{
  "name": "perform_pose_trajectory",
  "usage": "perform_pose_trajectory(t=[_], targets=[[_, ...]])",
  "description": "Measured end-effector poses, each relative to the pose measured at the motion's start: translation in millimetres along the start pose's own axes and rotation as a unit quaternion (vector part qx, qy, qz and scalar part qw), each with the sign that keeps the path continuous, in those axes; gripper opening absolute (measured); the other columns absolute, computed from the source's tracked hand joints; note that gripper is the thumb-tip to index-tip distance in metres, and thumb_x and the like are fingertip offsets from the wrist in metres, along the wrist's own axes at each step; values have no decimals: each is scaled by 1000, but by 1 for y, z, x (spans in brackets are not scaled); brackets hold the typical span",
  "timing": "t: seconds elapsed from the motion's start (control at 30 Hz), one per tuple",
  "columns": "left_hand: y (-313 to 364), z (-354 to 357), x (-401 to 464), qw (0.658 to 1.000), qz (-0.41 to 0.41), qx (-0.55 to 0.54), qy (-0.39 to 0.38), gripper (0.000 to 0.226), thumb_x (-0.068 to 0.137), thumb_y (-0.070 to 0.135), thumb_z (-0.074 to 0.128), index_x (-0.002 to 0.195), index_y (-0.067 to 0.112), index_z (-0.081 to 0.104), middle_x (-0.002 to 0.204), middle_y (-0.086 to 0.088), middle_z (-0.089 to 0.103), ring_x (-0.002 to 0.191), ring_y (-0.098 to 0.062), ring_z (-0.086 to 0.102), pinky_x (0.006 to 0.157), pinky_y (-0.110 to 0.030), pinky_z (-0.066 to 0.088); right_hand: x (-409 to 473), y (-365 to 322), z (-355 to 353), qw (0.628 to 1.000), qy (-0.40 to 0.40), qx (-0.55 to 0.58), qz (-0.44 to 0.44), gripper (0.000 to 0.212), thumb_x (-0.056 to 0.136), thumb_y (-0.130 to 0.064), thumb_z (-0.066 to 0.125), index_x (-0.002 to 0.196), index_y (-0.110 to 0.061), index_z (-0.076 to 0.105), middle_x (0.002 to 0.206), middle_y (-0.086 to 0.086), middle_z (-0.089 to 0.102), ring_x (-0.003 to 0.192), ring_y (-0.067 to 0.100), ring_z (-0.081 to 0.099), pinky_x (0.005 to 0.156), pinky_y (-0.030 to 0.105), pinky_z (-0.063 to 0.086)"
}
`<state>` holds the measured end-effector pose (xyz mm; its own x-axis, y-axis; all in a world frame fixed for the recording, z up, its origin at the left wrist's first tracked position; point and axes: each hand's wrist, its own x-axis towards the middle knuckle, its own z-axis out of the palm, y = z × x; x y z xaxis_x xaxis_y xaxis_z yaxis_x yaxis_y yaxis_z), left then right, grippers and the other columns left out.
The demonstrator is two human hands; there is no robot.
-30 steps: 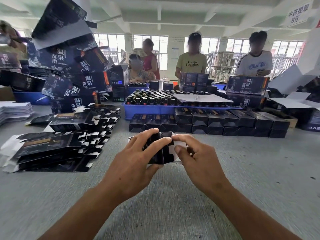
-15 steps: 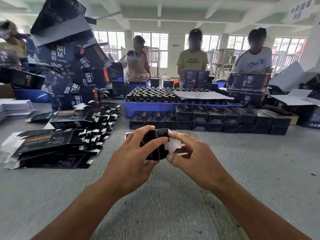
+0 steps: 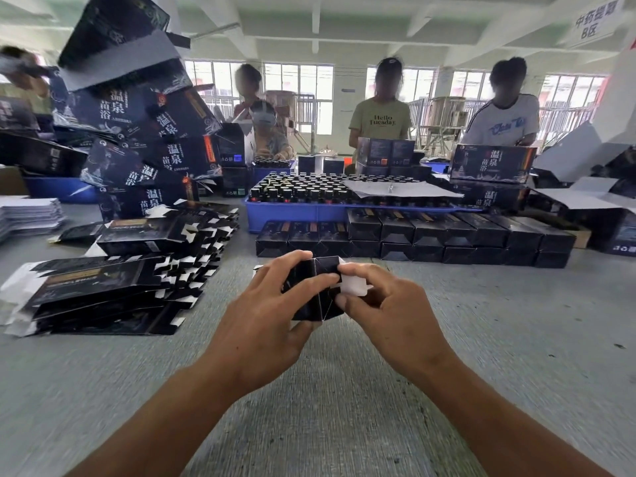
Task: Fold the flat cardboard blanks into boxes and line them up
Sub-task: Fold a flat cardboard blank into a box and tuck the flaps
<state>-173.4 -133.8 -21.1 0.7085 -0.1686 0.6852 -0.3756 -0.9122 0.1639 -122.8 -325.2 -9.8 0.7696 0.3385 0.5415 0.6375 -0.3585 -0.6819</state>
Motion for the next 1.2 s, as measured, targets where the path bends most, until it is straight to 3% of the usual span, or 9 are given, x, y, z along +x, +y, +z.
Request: perform_pose_trajectory(t=[0.17,0.3,0.47,0.6,0.83,1.2], targets=[[1,0,0,1000,-1,-5,-1,70,81,26,81,137,47,45,152,10,35,130,-19,45,82,-47,59,-1,0,4,999,29,20,12,46,87,-27,77,123,-40,51,108,-15,72,84,-1,69,70,15,54],[3,0,-1,1000,-3,-2,6,79,81,28,81,145,44,37,151,13,33,131,-17,43,84,-45,58,0,-1,5,999,41,20,19,33,85,-25,79,99,-39,52,99,-18,71,84,-4,68,67,11,53],[4,-1,0,999,-29,-21,20,95,83,29,78,156,38,19,151,15,31,132,-15,42,94,-43,54,-1,-3,3,998,-6,55,16,36,89,-8,69,117,-29,69,103,-16,72,90,-4,68,64,14,54],[7,0,-1,999,-36,-25,14,95,85,34,74,158,34,13,153,17,29,135,-11,38,100,-40,50,0,-3,3,996,20,86,27,17,93,-21,70,108,-28,71,96,-15,73,82,-3,68,65,11,50],[11,1,0,999,-33,-31,10,91,84,34,74,158,30,21,153,15,29,136,-10,38,102,-40,49,3,-3,0,986,-3,157,63,21,90,-18,73,109,-27,72,92,-17,75,88,-4,70,73,11,53],[15,0,-1,999,-35,-28,3,88,81,30,75,155,27,28,151,14,30,135,-11,39,98,-39,52,3,-2,0,983,17,174,58,18,87,-11,76,94,-27,74,86,-18,76,81,-1,72,70,8,51]])
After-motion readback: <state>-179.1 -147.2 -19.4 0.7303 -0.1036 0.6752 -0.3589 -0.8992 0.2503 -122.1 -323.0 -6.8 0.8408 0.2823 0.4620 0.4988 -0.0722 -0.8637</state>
